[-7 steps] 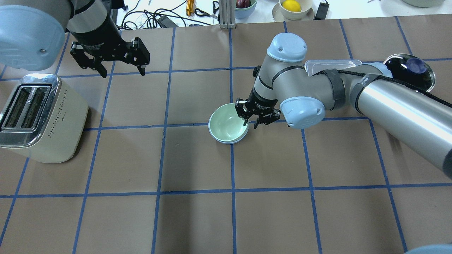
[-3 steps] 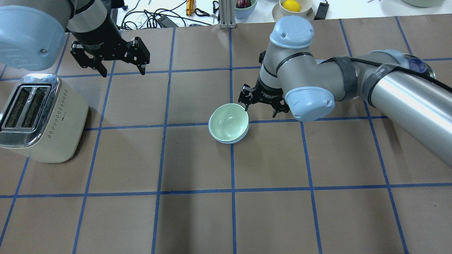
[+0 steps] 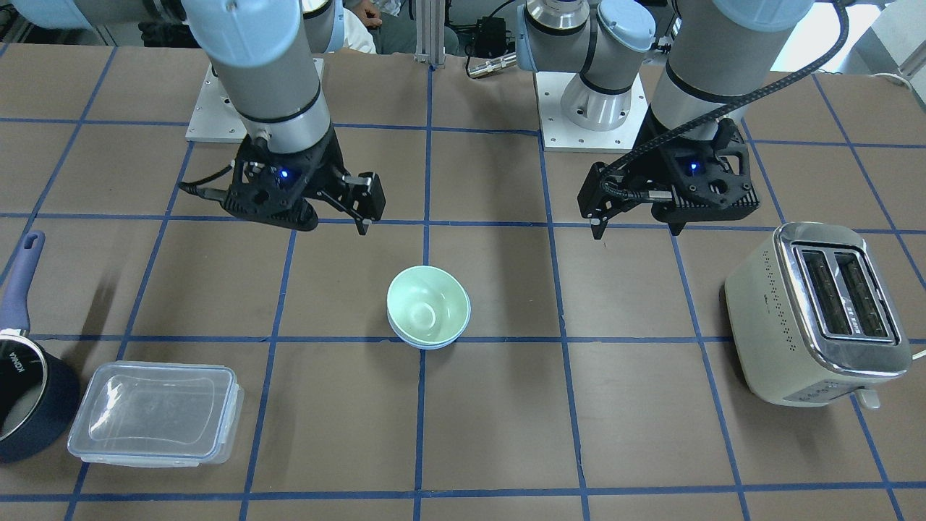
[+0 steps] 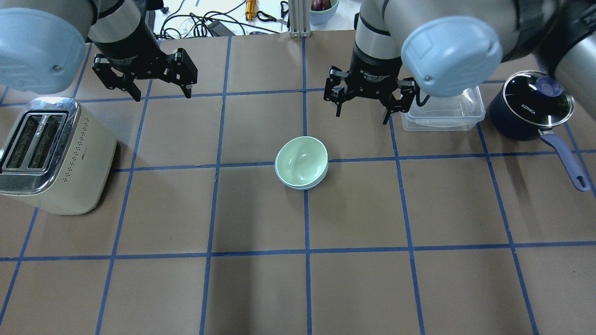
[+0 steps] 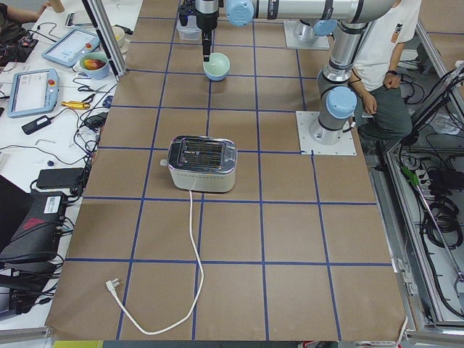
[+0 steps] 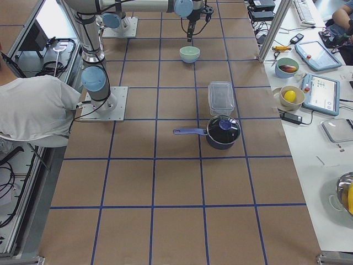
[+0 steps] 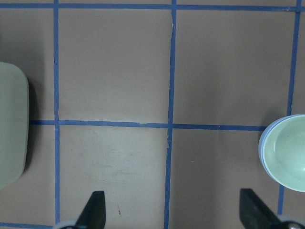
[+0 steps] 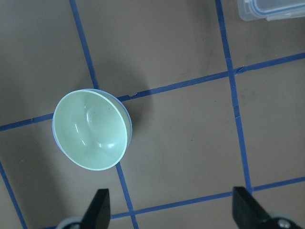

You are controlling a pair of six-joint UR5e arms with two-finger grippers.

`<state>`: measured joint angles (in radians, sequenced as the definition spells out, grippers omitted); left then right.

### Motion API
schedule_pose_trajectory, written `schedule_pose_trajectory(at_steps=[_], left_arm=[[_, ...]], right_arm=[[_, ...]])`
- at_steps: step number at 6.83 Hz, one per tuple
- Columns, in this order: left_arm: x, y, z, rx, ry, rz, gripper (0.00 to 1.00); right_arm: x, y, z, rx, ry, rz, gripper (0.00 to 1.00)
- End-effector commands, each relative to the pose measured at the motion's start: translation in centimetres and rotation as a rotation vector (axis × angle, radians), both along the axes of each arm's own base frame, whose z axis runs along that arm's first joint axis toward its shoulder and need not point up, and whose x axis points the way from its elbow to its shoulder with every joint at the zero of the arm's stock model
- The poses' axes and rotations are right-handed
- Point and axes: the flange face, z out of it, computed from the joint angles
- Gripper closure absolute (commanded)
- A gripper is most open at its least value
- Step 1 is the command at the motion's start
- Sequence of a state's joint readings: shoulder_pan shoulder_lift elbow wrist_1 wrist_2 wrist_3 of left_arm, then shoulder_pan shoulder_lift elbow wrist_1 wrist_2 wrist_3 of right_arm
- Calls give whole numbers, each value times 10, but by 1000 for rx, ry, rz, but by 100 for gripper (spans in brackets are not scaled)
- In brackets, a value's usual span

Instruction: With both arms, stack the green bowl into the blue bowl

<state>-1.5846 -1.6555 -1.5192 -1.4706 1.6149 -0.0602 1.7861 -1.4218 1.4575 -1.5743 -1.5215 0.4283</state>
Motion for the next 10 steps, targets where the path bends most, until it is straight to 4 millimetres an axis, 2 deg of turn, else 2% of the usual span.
schedule_pose_trajectory(at_steps=[1,2,3,4,5,6,8,10], left_arm=[[0,0,-1,0,1,3,0],[0,0,-1,0,1,3,0],[0,0,-1,0,1,3,0],[0,0,-2,1,1,4,0],[0,0,-2,1,1,4,0],[0,0,-3,4,1,4,0],[0,0,-3,4,3,4,0],[0,1,-3,4,3,4,0]], right_arm=[[-2,7,45,-15,20,154,10],[-12,13,42,-9,38,259,16],[-21,20,36,-9,40,262,20],[-46,23,28,8,37,281,21],[-85,28,26,12,28,287,21],[-111,36,22,-8,15,265,22],[-120,30,24,-98,29,233,12],[-119,29,35,-115,28,134,10]])
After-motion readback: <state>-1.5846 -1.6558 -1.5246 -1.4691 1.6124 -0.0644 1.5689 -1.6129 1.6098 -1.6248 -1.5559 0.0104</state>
